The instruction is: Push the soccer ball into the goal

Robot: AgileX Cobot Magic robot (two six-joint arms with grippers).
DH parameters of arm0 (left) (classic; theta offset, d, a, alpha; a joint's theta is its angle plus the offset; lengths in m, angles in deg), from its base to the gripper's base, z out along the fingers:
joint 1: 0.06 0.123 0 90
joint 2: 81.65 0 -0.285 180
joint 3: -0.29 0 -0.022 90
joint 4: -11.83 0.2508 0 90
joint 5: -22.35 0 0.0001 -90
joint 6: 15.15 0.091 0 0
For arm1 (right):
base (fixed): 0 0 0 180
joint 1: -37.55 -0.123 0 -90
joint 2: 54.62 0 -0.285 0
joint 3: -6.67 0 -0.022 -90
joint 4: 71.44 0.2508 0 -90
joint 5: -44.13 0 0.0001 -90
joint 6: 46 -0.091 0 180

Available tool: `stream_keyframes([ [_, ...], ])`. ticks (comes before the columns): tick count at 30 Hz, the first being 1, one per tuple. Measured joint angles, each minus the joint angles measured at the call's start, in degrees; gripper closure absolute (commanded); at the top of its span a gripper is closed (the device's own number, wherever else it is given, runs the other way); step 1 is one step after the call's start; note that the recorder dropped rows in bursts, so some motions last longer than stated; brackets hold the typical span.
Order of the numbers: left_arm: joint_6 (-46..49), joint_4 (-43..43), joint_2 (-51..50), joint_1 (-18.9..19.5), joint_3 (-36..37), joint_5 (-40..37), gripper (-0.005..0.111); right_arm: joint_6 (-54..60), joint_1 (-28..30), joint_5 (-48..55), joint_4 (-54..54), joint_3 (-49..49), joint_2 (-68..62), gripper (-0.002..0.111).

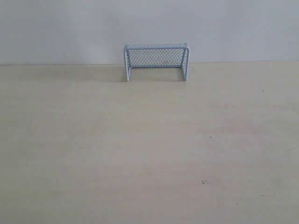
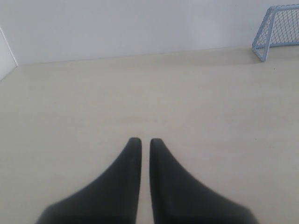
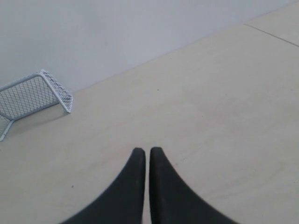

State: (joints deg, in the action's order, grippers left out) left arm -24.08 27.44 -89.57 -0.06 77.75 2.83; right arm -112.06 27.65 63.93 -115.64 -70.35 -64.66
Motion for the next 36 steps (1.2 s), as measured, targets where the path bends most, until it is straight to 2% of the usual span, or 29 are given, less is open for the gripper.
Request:
stream_keyframes([
  [4,0.00,0.00,0.00,0.00,0.00,0.00,0.100,1.29,3.76,-8.90,0.00,0.00,0.00,0.108],
  [9,0.00,0.00,0.00,0.00,0.00,0.00,0.100,1.39,3.85,-17.12,0.23,0.00,0.00,0.108],
  [13,0.00,0.00,0.00,0.00,0.00,0.00,0.100,0.01,4.10,-31.48,1.39,-0.10,0.00,0.108],
  [17,0.00,0.00,0.00,0.00,0.00,0.00,0.100,-0.14,4.10,-37.53,1.50,-0.20,0.00,0.108],
  [21,0.00,0.00,0.00,0.00,0.00,0.00,0.100,0.33,4.10,-36.16,1.61,-0.20,0.00,0.108],
  [26,0.00,0.00,0.00,0.00,0.00,0.00,0.100,2.70,4.10,-28.08,6.65,-0.22,0.00,0.108],
  [29,0.00,0.00,0.00,0.00,0.00,0.00,0.100,11.27,4.10,-25.27,15.20,-0.22,0.00,0.108],
  [33,0.00,0.00,0.00,0.00,0.00,0.00,0.100,26.61,4.10,-25.49,33.56,-0.22,0.00,0.108],
  [36,0.00,0.00,0.00,0.00,0.00,0.00,0.100,35.55,4.10,-24.87,41.71,-0.22,0.00,0.108],
])
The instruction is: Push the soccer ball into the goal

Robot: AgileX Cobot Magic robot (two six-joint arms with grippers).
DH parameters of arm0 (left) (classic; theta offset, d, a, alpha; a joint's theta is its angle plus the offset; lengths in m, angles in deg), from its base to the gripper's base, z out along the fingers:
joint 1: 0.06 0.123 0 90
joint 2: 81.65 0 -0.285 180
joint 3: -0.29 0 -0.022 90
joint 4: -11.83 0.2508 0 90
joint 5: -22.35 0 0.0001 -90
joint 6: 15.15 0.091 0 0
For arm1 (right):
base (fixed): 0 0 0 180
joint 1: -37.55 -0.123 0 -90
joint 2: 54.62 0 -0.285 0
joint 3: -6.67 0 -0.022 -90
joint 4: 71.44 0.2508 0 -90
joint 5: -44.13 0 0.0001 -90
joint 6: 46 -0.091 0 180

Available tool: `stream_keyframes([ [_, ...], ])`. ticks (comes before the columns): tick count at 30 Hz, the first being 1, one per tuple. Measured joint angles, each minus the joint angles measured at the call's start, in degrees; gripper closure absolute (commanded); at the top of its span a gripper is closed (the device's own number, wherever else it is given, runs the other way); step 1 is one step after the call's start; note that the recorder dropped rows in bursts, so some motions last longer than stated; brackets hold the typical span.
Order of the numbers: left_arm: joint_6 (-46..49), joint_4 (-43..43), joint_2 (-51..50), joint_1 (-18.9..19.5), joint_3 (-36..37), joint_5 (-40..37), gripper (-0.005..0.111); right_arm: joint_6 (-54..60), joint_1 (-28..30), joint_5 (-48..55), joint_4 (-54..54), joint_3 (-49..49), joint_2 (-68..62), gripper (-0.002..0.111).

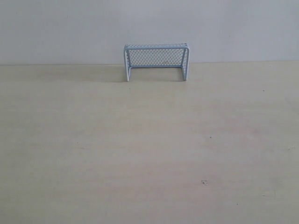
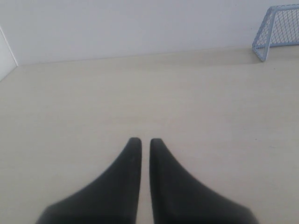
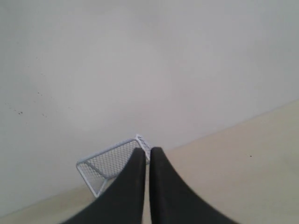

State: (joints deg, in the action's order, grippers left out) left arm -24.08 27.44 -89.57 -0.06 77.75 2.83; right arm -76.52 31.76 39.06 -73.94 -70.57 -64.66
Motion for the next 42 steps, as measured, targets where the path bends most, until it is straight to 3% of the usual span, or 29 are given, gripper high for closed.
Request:
stream_keyframes([
  [9,0.00,0.00,0.00,0.00,0.00,0.00,0.100,24.59,0.00,14.80,3.98,0.00,0.00,0.108],
  [12,0.00,0.00,0.00,0.00,0.00,0.00,0.100,27.82,0.00,18.56,3.61,0.00,0.00,0.108],
  [22,0.00,0.00,0.00,0.00,0.00,0.00,0.100,19.87,0.00,23.50,1.94,0.00,0.00,0.108],
  [42,0.00,0.00,0.00,0.00,0.00,0.00,0.100,21.44,0.00,24.44,1.12,0.00,0.00,0.108],
])
